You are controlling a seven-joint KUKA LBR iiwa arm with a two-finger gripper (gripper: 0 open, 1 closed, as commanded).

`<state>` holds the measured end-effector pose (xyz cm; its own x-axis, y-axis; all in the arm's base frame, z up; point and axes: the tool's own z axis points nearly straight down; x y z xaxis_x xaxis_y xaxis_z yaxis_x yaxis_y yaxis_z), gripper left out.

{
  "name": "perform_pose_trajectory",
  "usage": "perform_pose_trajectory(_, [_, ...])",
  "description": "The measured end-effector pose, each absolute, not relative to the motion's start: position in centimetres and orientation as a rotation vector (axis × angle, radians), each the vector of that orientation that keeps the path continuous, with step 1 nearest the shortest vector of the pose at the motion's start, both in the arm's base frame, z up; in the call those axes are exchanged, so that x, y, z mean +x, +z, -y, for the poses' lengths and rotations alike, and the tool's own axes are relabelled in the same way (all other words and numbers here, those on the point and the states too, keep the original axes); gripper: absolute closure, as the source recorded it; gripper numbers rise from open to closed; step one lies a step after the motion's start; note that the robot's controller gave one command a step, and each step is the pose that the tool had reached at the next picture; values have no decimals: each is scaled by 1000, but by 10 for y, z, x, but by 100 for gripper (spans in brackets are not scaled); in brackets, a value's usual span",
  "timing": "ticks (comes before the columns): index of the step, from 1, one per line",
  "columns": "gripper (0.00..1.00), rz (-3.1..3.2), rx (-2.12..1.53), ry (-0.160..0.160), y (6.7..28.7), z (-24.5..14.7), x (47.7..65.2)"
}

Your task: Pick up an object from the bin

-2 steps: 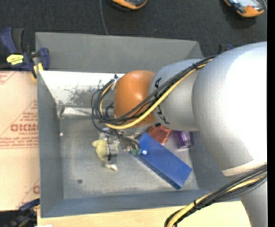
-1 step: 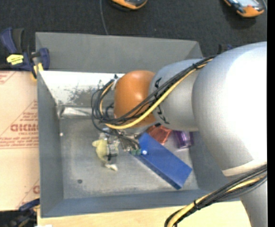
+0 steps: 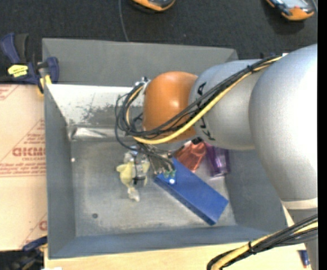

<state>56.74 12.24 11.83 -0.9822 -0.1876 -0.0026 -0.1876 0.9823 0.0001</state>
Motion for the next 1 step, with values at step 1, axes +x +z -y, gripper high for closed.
perform_pose_trajectory(1, [100,-3118,-329,-2,194,-121,568])
